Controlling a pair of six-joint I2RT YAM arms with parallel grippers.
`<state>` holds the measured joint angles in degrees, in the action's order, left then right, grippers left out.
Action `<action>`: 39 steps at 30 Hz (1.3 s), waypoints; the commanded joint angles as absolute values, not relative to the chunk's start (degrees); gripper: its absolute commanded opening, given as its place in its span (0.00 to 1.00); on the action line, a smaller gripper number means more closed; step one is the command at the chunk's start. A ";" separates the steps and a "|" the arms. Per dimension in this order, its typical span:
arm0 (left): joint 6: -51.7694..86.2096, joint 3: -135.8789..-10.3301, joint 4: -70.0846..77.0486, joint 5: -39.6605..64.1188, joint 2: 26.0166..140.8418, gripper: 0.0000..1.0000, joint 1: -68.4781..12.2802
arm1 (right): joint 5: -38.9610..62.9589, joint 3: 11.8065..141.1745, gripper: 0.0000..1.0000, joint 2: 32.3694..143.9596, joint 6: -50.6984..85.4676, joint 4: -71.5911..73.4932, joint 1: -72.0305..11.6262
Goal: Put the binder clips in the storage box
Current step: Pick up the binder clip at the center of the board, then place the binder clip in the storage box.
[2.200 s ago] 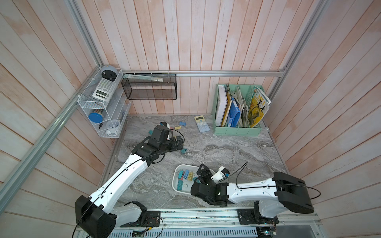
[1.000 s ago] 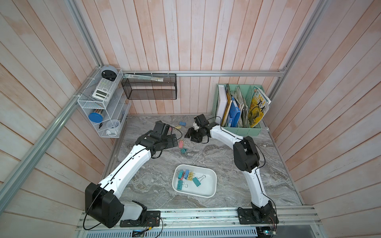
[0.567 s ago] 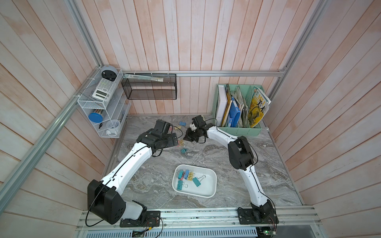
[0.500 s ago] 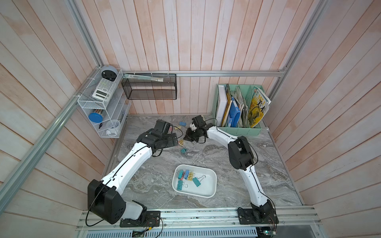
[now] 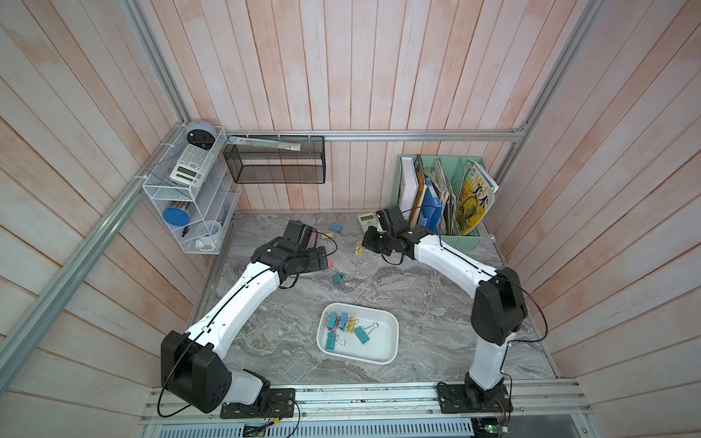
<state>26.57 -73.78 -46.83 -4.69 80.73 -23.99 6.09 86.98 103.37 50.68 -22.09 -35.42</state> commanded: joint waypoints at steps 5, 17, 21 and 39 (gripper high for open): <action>23.63 -69.95 -44.73 -2.09 78.27 1.00 -23.82 | -0.95 65.42 0.00 80.75 64.50 -20.14 -45.33; 24.44 -67.26 -42.19 -0.66 78.71 1.00 -24.87 | 2.50 43.14 0.00 66.54 69.91 -22.41 -58.40; 24.55 -66.79 -42.70 -1.61 78.92 1.00 -24.96 | 0.27 39.40 0.00 68.58 71.18 -16.84 -57.71; 25.50 -66.90 -42.43 -2.29 82.84 1.00 -25.18 | 12.76 49.40 0.16 87.07 58.66 -16.13 -51.00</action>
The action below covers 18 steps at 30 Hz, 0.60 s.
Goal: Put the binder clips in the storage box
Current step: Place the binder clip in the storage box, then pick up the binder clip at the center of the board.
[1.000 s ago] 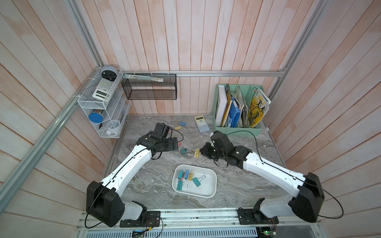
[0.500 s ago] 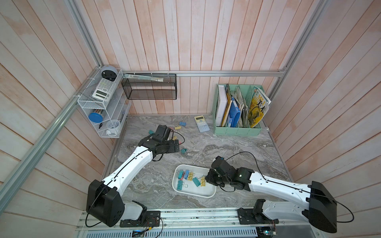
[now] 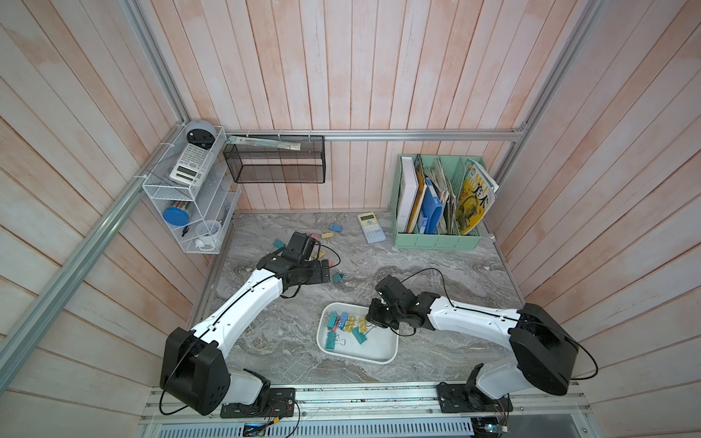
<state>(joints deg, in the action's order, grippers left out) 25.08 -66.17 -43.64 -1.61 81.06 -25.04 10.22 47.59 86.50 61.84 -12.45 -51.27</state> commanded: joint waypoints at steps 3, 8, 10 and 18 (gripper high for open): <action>26.10 -69.30 -42.19 -3.35 85.97 1.00 -25.22 | 9.98 50.52 0.31 84.76 58.18 -19.54 -51.06; 25.70 -74.45 -40.37 -8.46 92.67 1.00 -25.22 | 1.20 50.17 0.45 75.99 58.95 -24.51 -50.85; 22.85 -76.35 -38.06 -10.76 95.74 1.00 -25.22 | -1.97 49.83 0.49 72.69 59.93 -24.75 -50.76; 1.26 -84.90 -30.77 -20.74 110.36 0.82 -25.22 | -9.09 50.18 0.67 62.93 58.18 -26.35 -50.35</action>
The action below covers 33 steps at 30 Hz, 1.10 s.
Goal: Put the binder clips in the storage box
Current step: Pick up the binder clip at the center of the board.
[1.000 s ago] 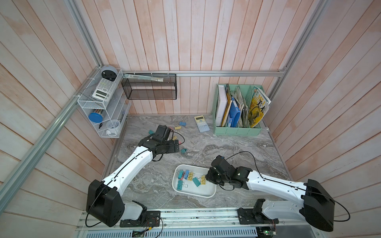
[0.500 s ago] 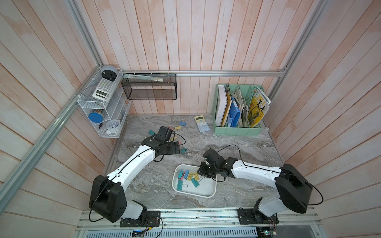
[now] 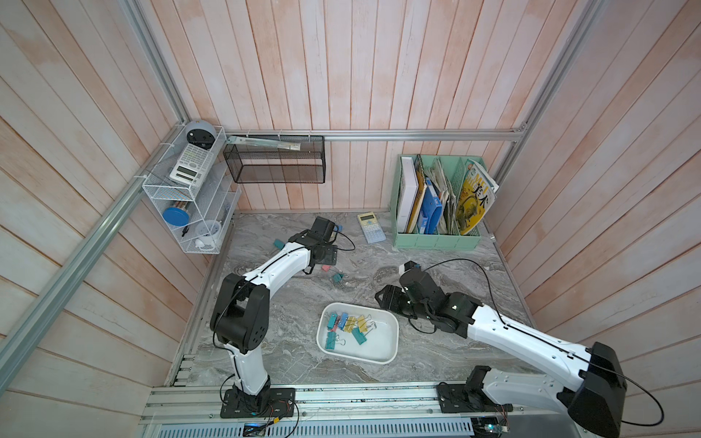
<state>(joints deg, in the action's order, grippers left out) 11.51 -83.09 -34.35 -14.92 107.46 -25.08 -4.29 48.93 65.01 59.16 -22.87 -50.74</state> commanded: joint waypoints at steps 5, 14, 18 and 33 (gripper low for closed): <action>-5.25 -90.38 -30.28 -24.07 118.48 0.71 -25.16 | -11.36 48.58 0.74 57.41 59.12 -27.90 -50.18; -5.31 -99.75 -33.33 -24.36 127.86 0.37 -25.14 | -13.80 46.04 0.75 50.02 64.42 -32.66 -49.91; -4.33 -99.88 -34.41 -24.09 128.03 0.16 -25.05 | -16.04 45.59 0.75 47.71 64.91 -33.41 -49.84; 0.51 -103.52 -42.92 -26.15 123.87 0.00 -23.69 | -3.49 49.70 0.81 50.71 57.15 -31.84 -36.69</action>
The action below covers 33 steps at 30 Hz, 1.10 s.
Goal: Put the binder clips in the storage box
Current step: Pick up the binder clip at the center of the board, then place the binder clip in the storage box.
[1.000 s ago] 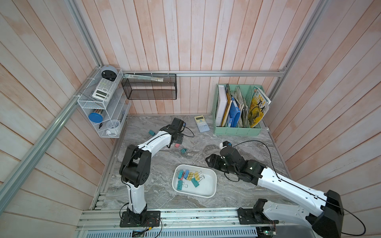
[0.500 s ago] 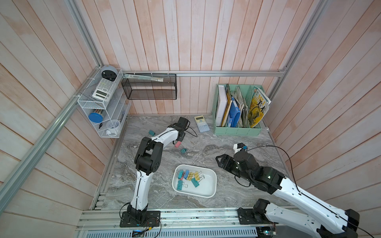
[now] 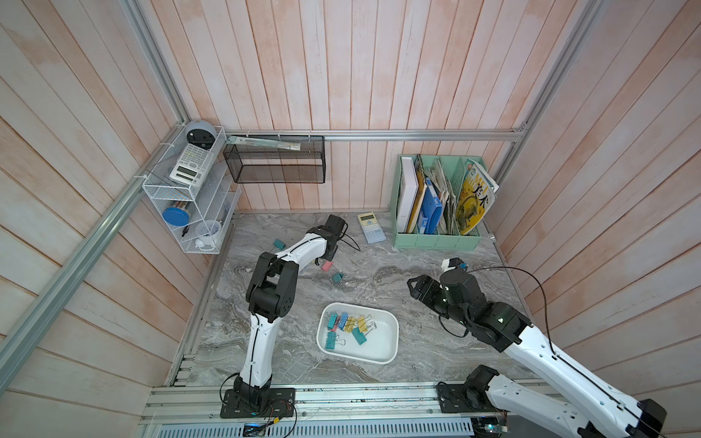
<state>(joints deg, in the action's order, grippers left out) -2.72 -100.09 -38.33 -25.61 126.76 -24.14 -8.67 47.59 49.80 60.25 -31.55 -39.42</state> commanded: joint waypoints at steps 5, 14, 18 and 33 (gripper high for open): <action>6.48 -108.29 -52.07 -22.78 119.36 0.00 -23.73 | 9.12 50.25 0.88 55.04 54.38 -28.11 -27.27; 17.65 -109.91 -65.55 -13.93 106.55 0.00 -26.63 | 17.22 55.98 0.98 67.61 49.97 -22.97 -20.69; 22.37 -103.38 -66.80 -12.39 98.57 0.00 -33.01 | 17.55 54.99 0.98 69.86 52.24 -18.70 -19.92; 50.15 -72.31 -55.27 -13.67 88.32 0.00 -58.62 | 17.66 52.24 0.97 66.31 50.51 -26.39 -14.22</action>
<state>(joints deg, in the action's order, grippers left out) 45.36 -72.79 -58.35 -11.84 86.59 -56.45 16.64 53.30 68.05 52.27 -23.42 -14.94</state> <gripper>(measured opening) 0.044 0.976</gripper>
